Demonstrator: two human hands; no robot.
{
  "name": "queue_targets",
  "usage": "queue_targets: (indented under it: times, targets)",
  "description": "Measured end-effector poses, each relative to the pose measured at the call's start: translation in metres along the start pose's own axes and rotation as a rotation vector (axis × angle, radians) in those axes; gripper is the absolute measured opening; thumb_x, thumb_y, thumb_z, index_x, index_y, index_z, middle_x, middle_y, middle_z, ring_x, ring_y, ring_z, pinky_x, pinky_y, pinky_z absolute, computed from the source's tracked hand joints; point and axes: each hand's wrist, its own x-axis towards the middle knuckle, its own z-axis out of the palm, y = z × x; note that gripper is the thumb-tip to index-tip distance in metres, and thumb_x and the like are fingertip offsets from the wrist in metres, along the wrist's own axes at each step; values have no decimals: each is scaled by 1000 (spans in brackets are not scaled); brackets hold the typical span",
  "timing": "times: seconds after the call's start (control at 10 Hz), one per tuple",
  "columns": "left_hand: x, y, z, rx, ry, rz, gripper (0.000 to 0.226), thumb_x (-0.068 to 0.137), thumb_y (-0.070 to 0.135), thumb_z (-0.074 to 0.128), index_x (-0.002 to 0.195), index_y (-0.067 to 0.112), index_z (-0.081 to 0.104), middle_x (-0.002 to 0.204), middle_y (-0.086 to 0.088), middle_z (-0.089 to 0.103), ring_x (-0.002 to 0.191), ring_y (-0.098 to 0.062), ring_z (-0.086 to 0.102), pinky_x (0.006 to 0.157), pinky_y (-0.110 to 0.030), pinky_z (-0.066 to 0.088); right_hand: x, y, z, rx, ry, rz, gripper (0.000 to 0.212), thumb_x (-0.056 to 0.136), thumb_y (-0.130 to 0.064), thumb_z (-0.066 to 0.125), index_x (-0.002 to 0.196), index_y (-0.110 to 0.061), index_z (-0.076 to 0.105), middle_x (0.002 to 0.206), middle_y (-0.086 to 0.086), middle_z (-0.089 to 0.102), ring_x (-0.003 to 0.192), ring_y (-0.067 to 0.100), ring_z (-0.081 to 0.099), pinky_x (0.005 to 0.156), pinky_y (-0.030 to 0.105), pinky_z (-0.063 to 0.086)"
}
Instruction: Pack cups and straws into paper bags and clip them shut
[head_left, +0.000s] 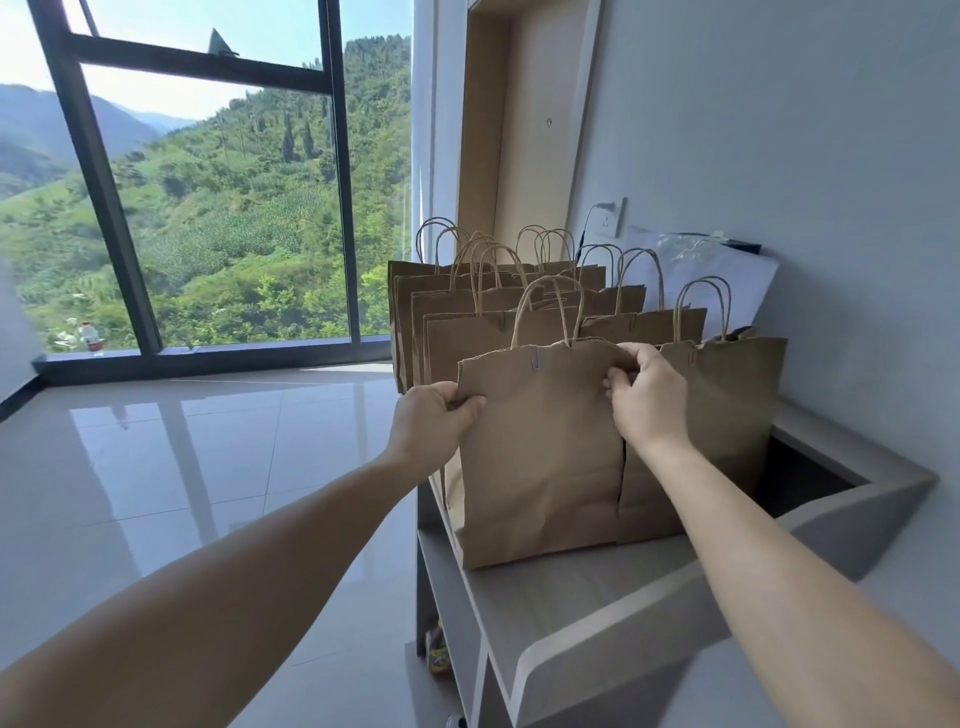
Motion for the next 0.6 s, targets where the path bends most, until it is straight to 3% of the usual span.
queue_targets:
  times: [0.1, 0.2, 0.3, 0.4, 0.5, 0.6]
  targets:
    - [-2, 1, -1, 13, -34, 1, 18, 90, 23, 68, 73, 28, 71, 72, 14, 70, 71, -6, 64, 63, -14, 50, -5, -4, -2, -89, 23, -21, 40, 92, -9, 58, 131, -13, 56, 122, 6, 65, 105, 21, 63, 95, 29, 45]
    - [-2, 2, -4, 115, -73, 10, 14, 89, 24, 67, 99, 16, 72, 93, 0, 73, 90, -20, 67, 77, -30, 54, -18, -15, -4, -124, 22, -53, 53, 92, -10, 60, 142, -11, 43, 140, 5, 49, 97, 10, 57, 92, 23, 40]
    - [-6, 9, -12, 196, -116, 55, 47, 85, 24, 66, 129, 17, 50, 115, -2, 64, 107, -22, 59, 90, -36, 49, -39, -31, -8, -165, -7, -61, 59, 92, -15, 62, 145, -9, 37, 148, 6, 36, 119, 18, 54, 101, 32, 43]
    - [-13, 11, -23, 386, -180, 40, 85, 85, 31, 63, 153, 10, 16, 149, -15, 38, 137, -32, 37, 112, -45, 34, -65, -52, -11, -298, -135, -25, 63, 94, -28, 62, 148, -12, 35, 154, 3, 31, 136, 20, 40, 108, 35, 36]
    - [-37, 12, -42, 578, -228, 43, 80, 88, 43, 58, 149, 7, 20, 150, -17, 34, 139, -36, 30, 110, -46, 33, -102, -84, -11, -421, -327, 1, 68, 94, -41, 59, 151, -15, 32, 157, 2, 29, 142, 21, 31, 113, 41, 31]
    - [-63, 9, -66, 713, -343, 93, 58, 84, 44, 57, 129, 13, 39, 142, -11, 43, 134, -32, 35, 102, -46, 38, -139, -115, -7, -555, -485, 25, 75, 94, -50, 56, 154, -16, 25, 161, 4, 22, 148, 24, 18, 119, 43, 24]
